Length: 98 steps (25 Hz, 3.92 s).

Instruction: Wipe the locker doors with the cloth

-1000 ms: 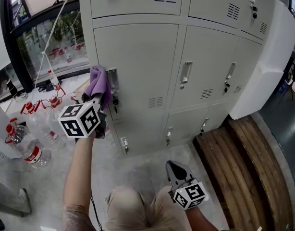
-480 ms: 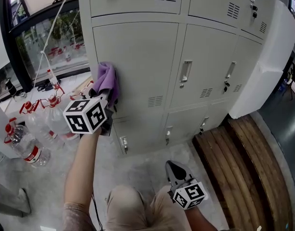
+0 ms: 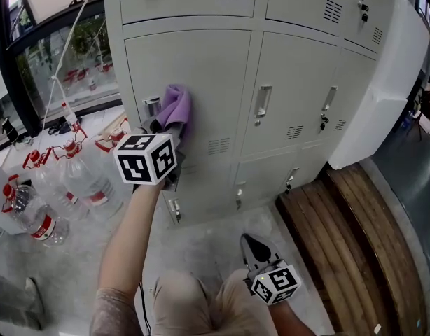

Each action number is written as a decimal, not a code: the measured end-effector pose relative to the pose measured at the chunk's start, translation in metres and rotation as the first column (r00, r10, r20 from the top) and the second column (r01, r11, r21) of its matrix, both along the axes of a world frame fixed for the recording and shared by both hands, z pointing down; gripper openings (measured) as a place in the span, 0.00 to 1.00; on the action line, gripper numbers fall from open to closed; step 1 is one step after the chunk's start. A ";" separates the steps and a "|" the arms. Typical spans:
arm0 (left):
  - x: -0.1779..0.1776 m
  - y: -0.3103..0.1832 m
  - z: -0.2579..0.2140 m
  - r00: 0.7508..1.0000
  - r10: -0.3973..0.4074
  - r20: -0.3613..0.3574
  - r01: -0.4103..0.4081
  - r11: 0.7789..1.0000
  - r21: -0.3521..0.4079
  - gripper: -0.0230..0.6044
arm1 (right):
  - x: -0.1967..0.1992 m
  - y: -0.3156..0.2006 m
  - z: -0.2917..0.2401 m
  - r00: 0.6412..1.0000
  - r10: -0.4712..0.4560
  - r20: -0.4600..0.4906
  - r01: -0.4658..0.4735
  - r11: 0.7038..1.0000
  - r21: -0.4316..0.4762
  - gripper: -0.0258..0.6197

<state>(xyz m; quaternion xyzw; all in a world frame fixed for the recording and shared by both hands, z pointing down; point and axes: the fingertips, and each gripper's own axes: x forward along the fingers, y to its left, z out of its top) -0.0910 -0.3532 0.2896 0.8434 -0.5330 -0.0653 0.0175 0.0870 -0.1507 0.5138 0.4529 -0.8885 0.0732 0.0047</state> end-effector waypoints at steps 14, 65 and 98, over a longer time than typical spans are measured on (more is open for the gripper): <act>0.094 -0.031 0.012 0.995 0.103 0.012 -0.103 0.994 -0.024 0.10 | 0.019 0.000 0.001 0.999 0.046 0.001 -0.046 0.999 -0.005 0.04; -0.028 0.037 0.099 0.980 -0.197 0.021 0.197 0.980 -0.023 0.10 | 0.010 0.005 0.004 1.000 0.009 0.020 -0.009 1.000 -0.002 0.04; 0.099 -0.034 0.095 0.999 -0.022 0.032 0.024 0.997 -0.079 0.10 | 0.042 0.011 0.008 0.996 0.088 0.005 -0.088 0.996 -0.013 0.04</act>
